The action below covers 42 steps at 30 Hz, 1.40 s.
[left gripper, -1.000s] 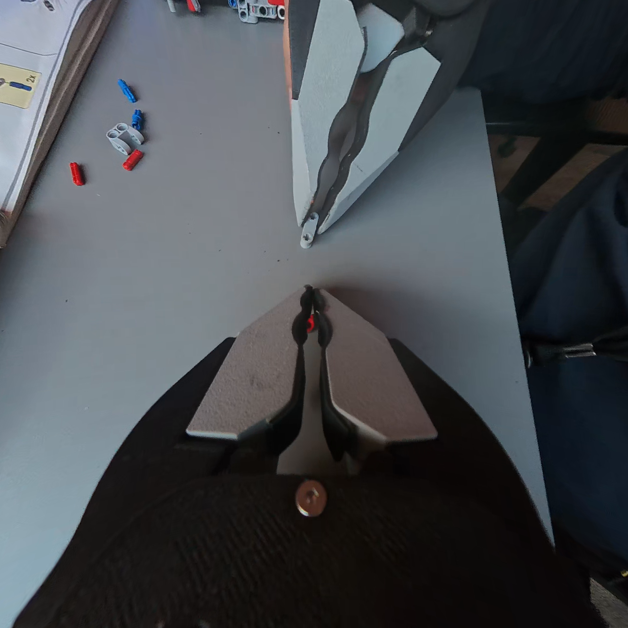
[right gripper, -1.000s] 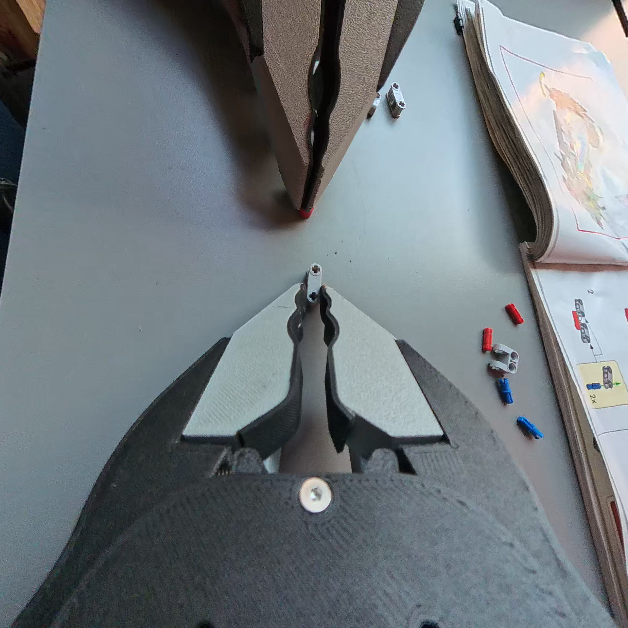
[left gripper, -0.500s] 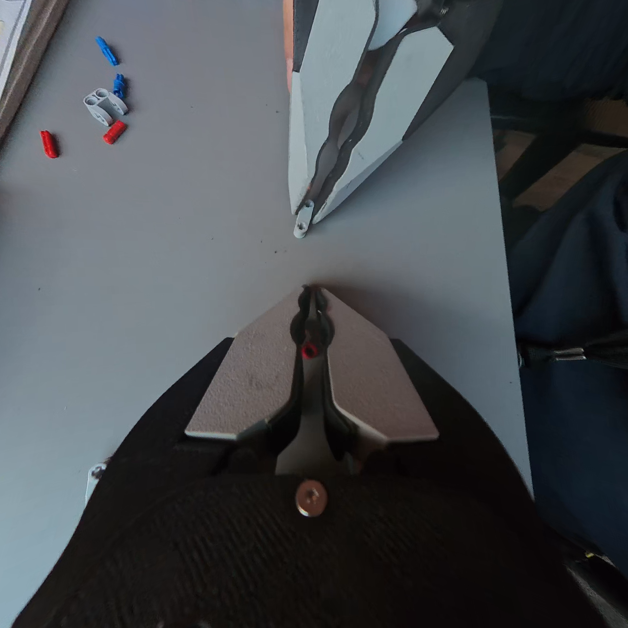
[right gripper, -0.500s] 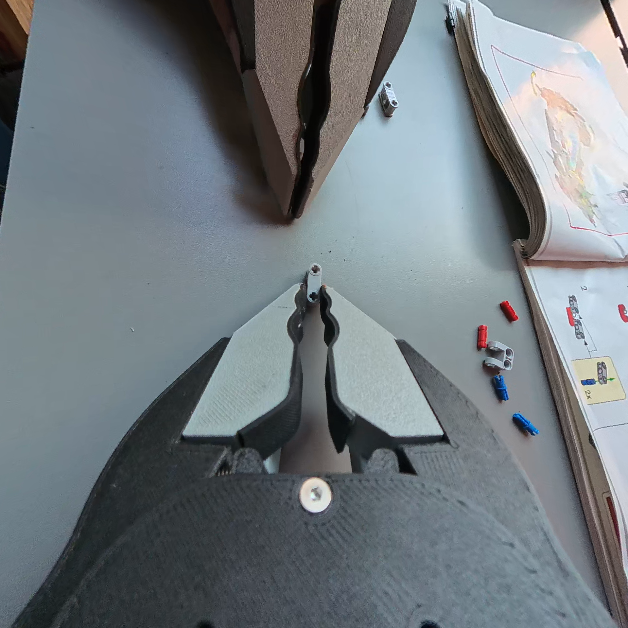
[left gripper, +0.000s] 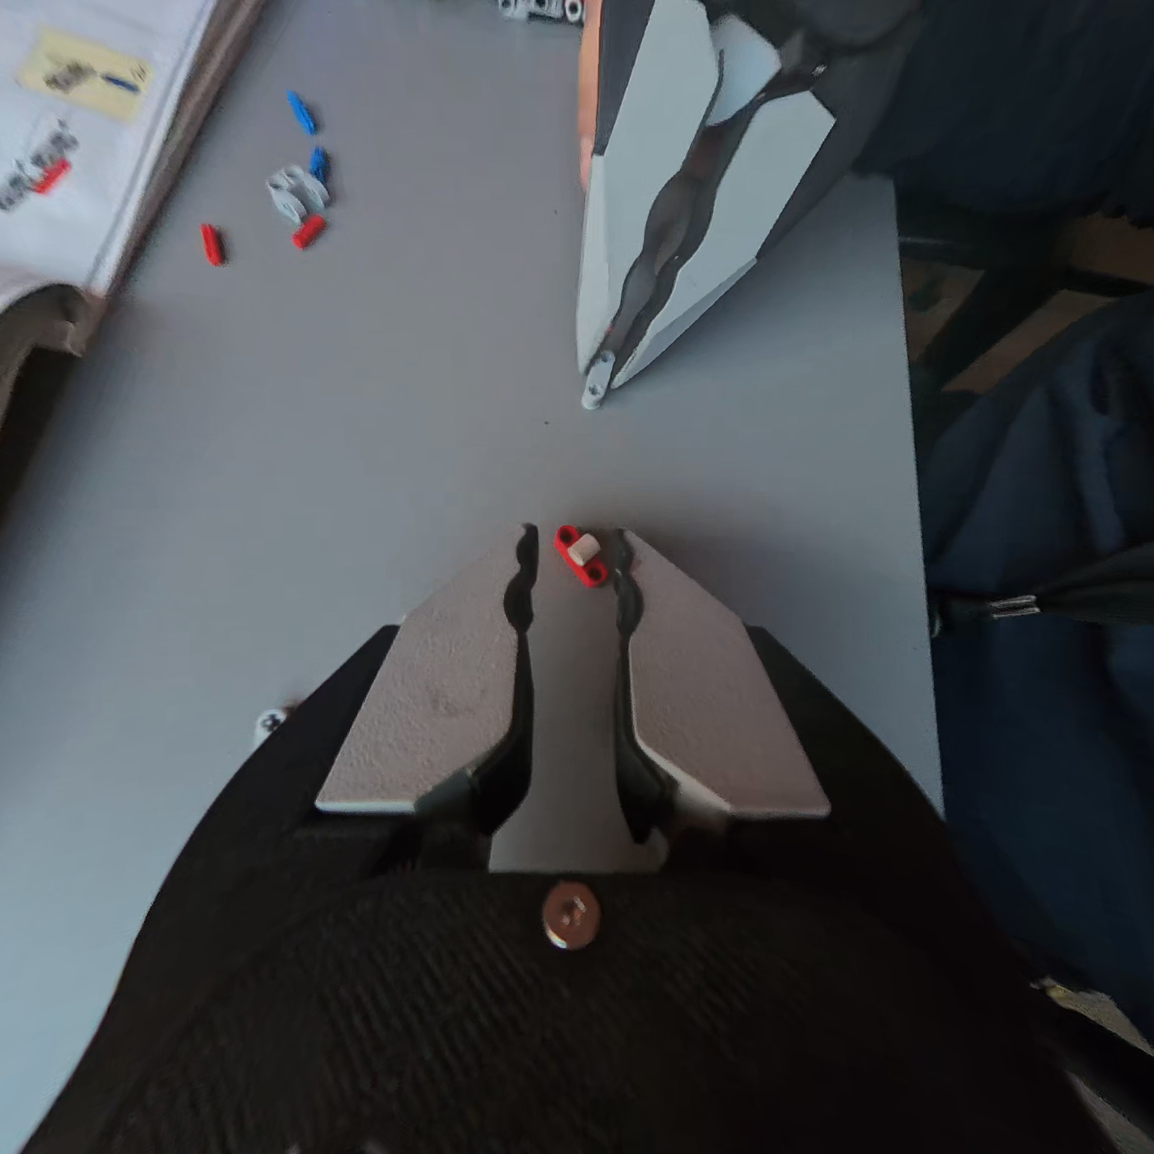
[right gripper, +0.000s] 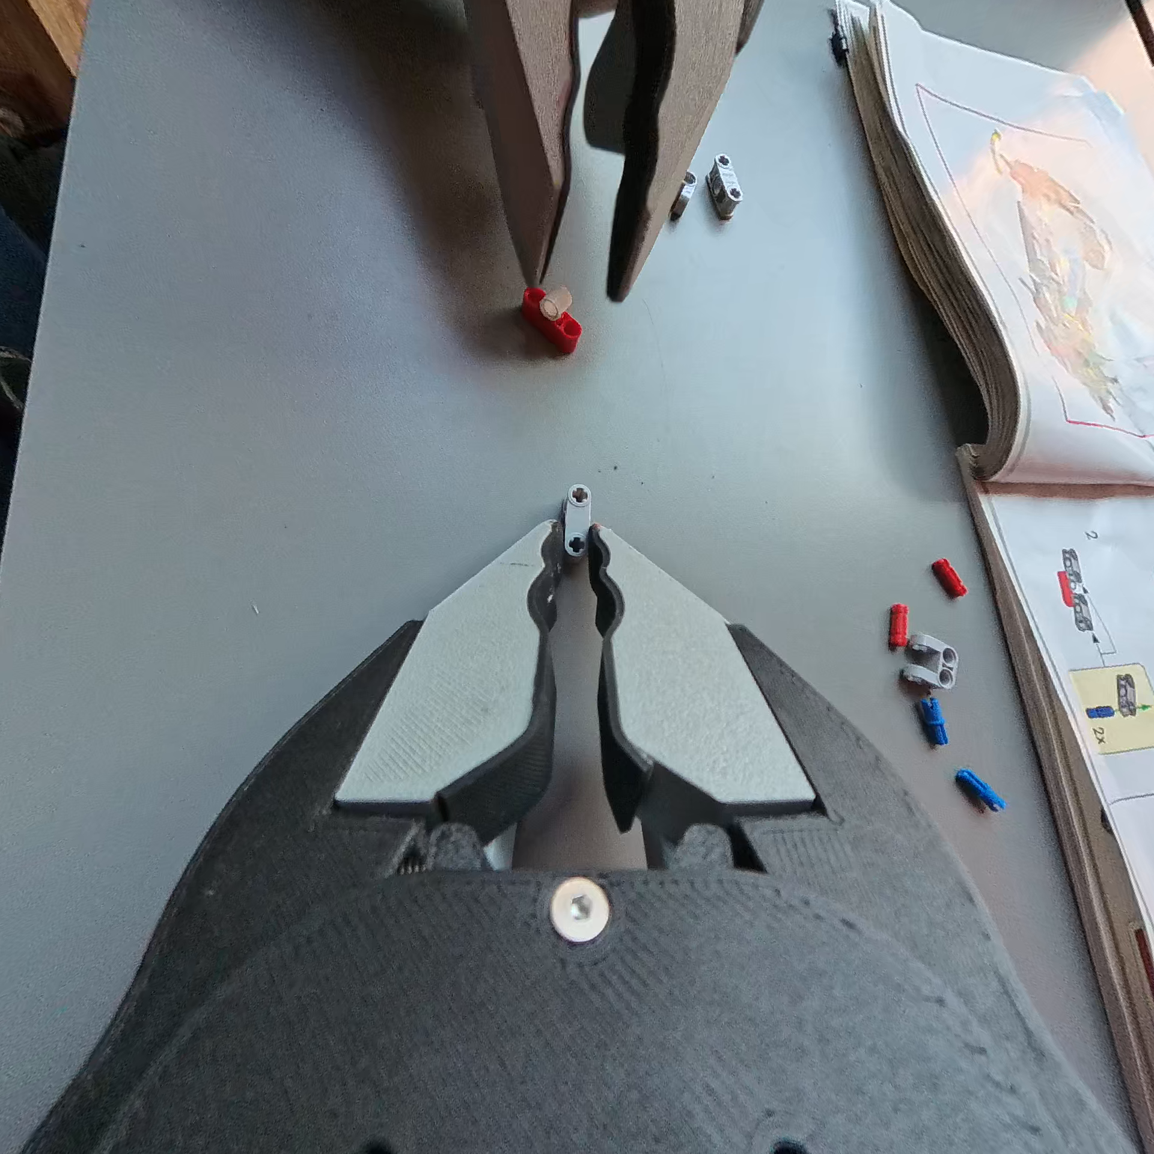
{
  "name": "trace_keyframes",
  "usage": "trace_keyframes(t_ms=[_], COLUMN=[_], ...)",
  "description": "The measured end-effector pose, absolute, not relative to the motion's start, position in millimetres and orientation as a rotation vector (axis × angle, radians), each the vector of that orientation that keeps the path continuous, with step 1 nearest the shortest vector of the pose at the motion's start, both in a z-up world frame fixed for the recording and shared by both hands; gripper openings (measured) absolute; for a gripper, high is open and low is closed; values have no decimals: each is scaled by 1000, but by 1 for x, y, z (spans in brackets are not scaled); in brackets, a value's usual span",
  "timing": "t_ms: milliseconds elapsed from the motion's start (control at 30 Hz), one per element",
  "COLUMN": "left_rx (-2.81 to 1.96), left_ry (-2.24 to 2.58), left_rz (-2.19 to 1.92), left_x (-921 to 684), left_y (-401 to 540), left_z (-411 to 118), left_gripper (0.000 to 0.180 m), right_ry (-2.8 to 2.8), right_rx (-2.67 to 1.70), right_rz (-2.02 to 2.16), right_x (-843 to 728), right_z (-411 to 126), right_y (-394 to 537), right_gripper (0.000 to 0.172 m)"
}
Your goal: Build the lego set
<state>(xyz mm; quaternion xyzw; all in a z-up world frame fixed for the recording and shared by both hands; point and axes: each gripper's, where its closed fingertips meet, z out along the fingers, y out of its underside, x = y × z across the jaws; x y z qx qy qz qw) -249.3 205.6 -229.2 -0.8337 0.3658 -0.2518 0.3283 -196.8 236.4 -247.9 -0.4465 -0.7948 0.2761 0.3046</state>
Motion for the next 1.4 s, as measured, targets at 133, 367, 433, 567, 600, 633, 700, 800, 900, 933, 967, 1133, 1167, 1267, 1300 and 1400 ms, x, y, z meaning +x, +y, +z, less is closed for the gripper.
trace_keyframes(t_ms=[133,367,433,567,600,633,700,800,900,933,967,1133,1167,1267,1300,1400], left_rx=[-2247,-2271,-2256,-2219,-2214,-2206,-2182,-2148,-2121,-2107,-2094,-2100,-2103,-2108,-2108,-2104], left_ry=[1006,1012,1023,1017,1017,1024,1049,1093,1155,1185,1204,1196,1189,1176,1176,1183], left_rz=[-600,-454,-466,-505,-513,-513,-502,-551,-563,-571,-570,-594,-598,-597,-598,-596], left_x=[-244,-253,-253,-251,-251,-251,-250,-243,-238,-235,-233,-232,-233,-234,-234,-233], left_y=[199,206,206,208,208,208,208,204,198,195,193,193,194,195,195,195], left_z=[-237,-248,-247,-247,-247,-247,-247,-247,-247,-247,-247,-247,-247,-246,-246,-246], left_gripper=[27,6,6,6,6,6,6,6,6,6,6,8,8,11,11,10], right_ry=[-2107,-2110,-2113,-2118,-2119,-2121,-2122,-2123,-2125,-2127,-2130,-2136,-2136,-2135,-2134,-2122], right_rx=[-1177,-1172,-1169,-1173,-1177,-1181,-1185,-1185,-1182,-1180,-1176,-1167,-1167,-1164,-1162,-1147], right_rz=[731,736,739,753,760,765,770,771,774,775,777,780,780,777,774,779], right_x=[-200,-200,-201,-202,-202,-202,-202,-202,-201,-201,-201,-201,-201,-201,-201,-202], right_z=[-248,-248,-248,-248,-248,-248,-248,-248,-248,-248,-248,-248,-248,-248,-248,-245], right_y=[233,232,231,230,230,230,230,230,230,229,229,228,228,228,228,226], right_gripper=[5,5,5,5,5,5,5,5,5,5,5,5,5,5,5,5])
